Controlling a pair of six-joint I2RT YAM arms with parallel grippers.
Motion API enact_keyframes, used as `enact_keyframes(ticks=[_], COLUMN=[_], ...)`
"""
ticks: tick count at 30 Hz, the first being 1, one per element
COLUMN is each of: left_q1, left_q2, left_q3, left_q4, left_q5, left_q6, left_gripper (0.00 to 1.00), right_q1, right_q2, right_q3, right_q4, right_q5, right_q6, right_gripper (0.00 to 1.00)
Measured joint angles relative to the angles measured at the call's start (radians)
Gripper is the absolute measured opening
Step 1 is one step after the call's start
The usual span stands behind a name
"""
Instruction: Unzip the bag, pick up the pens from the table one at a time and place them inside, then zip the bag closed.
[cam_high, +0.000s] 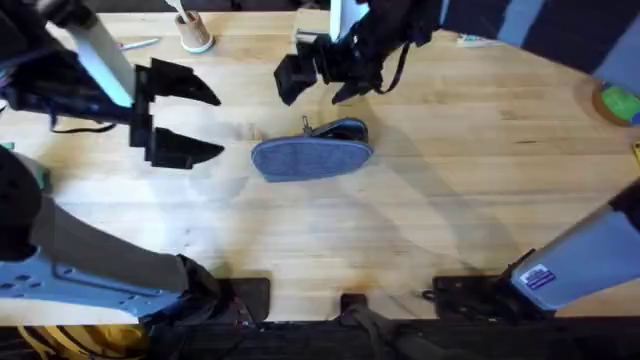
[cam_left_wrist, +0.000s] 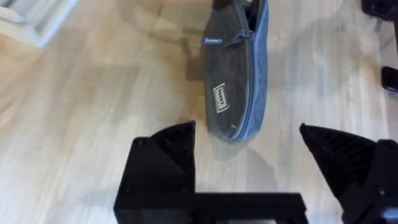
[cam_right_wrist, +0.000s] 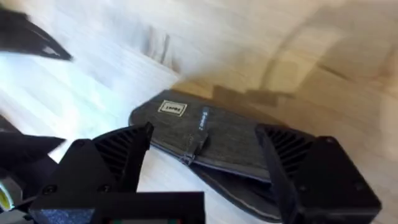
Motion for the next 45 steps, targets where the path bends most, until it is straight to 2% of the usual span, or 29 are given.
enact_keyframes(ticks=[3,7,18,29,38,45], left_q1=[0.053,0.091,0.100,0.100,0.100,0.100], left_q2=[0.000,0.000,0.000,0.000,0.000,0.000], left_q3=[0.027,0.028,0.028,0.028,0.028,0.028], left_q4=[-0.020,-0.037,-0.038,-0.038,-0.039,-0.059], left_q5=[-0.030,-0.050,-0.064,-0.064,-0.064,-0.064], left_q6=[0.026,0.041,0.050,0.053,0.053,0.053], left_gripper=[0.993,0.994,0.994,0.993,0.993,0.994], right_q1=[0.023,0.051,0.074,0.074,0.081,0.079], right_q2=[0.028,0.045,0.045,0.046,0.052,0.053], right_q3=[0.000,0.000,0.000,0.000,0.000,0.000], right_q4=[-0.023,-0.016,-0.072,-0.087,-0.096,-0.092], right_q5=[-0.003,-0.042,-0.091,-0.091,-0.089,-0.090], right_q6=[0.009,0.015,0.016,-0.007,-0.029,-0.056], right_gripper=[0.993,0.993,0.976,0.578,0.066,0.029])
